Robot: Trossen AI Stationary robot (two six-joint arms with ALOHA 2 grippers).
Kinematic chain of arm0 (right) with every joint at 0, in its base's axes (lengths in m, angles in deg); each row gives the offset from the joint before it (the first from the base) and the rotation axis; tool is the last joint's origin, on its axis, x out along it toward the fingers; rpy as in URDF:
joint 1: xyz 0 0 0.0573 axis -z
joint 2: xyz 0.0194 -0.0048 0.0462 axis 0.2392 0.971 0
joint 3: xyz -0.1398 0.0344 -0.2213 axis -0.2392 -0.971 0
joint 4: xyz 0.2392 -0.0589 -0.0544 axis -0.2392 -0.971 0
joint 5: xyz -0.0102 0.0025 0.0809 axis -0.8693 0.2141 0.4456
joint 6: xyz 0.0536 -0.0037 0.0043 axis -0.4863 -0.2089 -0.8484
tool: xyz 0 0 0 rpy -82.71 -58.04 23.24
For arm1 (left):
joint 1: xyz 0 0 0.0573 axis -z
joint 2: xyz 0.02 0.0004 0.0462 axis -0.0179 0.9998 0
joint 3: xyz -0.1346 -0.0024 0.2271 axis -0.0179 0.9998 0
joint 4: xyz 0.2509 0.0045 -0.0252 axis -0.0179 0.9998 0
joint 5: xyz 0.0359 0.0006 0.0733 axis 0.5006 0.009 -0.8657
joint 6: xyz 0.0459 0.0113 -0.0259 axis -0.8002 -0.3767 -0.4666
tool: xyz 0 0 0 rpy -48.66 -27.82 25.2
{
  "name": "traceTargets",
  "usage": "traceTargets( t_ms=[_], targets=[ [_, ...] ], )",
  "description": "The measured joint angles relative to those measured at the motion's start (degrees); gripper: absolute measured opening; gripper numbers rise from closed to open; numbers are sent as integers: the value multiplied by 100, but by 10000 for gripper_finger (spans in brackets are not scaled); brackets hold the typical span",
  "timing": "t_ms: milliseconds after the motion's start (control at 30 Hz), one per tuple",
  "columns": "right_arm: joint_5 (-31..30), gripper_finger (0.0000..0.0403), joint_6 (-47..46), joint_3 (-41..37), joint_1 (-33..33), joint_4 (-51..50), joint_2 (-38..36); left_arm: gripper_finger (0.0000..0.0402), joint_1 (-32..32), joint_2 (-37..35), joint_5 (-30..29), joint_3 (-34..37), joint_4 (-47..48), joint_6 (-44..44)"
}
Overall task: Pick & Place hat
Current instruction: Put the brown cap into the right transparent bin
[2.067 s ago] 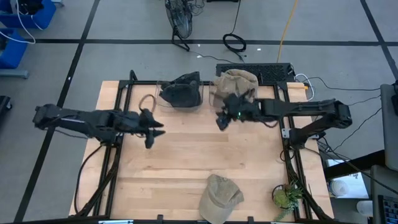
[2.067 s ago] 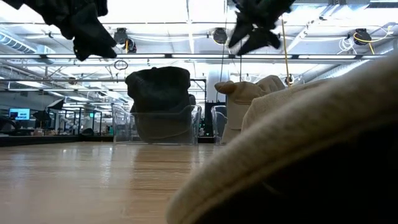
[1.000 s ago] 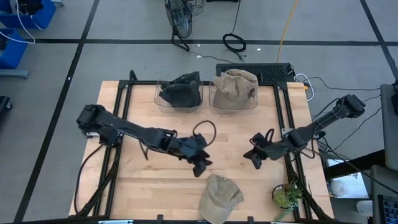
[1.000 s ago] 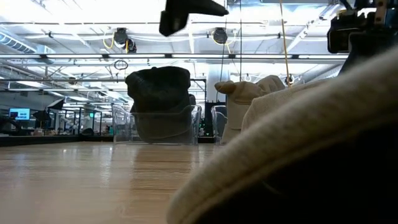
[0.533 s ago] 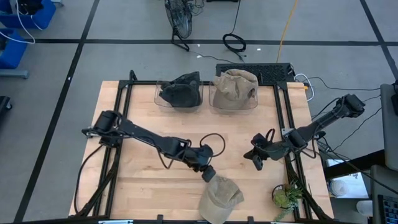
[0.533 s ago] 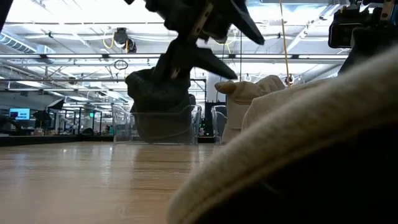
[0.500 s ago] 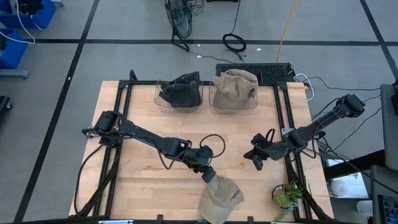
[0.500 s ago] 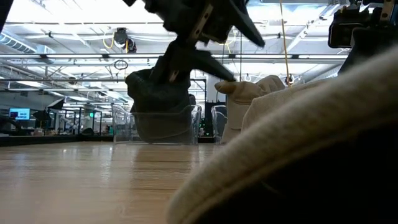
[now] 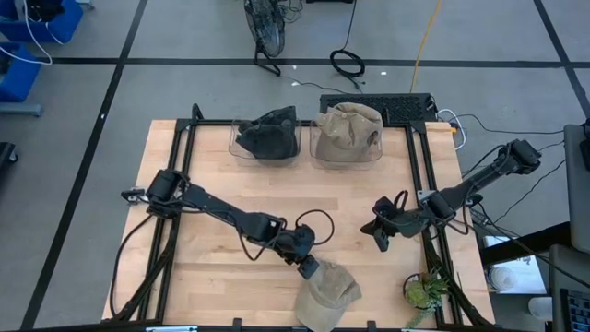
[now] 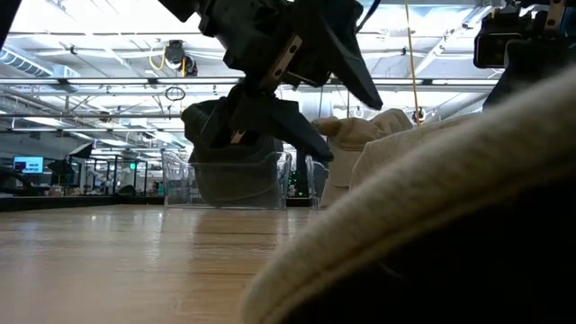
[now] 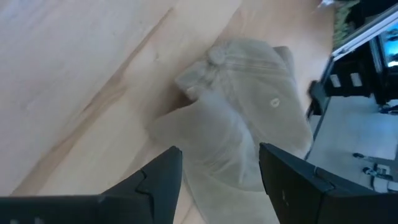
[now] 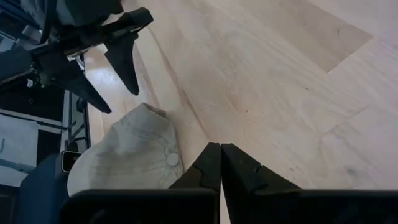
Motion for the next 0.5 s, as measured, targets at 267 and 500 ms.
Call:
traceTargets(
  t_ms=[267,500],
  targets=[
    [0,0,12,0,0,1,0,214,108,352,-108,0,-808,27],
    [0,0,12,0,0,89,2,214,106,582,-348,4,-726,75]
  ],
)
